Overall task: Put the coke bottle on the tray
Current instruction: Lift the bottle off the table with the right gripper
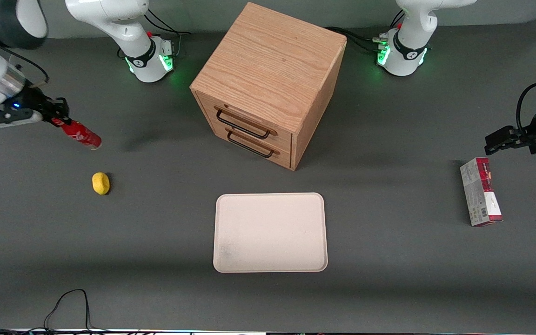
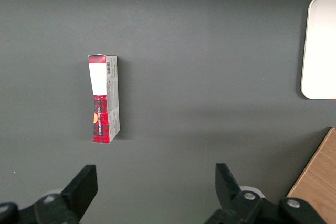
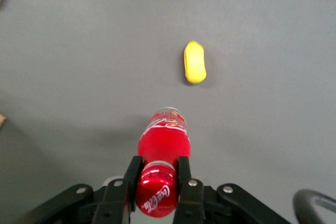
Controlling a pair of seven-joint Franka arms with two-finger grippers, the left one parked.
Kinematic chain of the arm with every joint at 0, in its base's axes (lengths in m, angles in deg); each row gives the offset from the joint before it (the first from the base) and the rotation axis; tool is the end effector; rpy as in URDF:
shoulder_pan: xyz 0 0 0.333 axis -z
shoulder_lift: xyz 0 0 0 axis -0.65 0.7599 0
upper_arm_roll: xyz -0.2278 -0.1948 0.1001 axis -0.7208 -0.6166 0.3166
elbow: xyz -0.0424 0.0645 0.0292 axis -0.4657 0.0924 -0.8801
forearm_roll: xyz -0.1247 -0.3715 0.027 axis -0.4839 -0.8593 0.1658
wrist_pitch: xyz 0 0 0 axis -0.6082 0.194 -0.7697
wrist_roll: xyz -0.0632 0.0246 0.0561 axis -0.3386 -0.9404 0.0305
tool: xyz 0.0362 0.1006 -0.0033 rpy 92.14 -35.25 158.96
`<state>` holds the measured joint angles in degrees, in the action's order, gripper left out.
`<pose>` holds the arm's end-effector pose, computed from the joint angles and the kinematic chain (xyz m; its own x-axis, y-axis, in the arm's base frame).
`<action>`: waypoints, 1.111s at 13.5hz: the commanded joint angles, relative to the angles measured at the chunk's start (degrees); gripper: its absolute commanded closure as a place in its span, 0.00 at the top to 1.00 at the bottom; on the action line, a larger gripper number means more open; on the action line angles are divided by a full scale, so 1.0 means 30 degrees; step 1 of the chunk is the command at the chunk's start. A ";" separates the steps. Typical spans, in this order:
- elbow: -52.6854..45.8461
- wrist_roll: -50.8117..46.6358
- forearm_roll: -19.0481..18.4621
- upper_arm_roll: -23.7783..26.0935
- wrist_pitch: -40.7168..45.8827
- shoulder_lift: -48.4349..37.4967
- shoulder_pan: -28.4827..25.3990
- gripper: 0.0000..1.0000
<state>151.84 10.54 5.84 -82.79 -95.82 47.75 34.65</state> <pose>0.4254 -0.0832 0.5132 0.9872 0.1585 0.0152 0.1585 -0.9874 0.0021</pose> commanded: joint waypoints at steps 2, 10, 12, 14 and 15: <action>-0.7810 -0.0022 0.0048 0.0063 0.5533 0.2970 -0.0820 0.21; -1.5368 0.0125 0.1745 0.0210 0.7882 0.8151 -0.1813 0.21; -1.9728 0.0008 0.2680 0.0239 0.9288 1.1369 -0.2166 0.21; -2.3251 -0.0080 0.3037 0.1490 0.9938 1.4070 -0.2226 0.21; -2.4513 -0.0312 0.3008 0.2340 0.9910 1.5212 -0.2255 0.21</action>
<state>92.36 10.44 13.86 -78.93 -69.94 83.52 27.90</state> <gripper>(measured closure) 0.683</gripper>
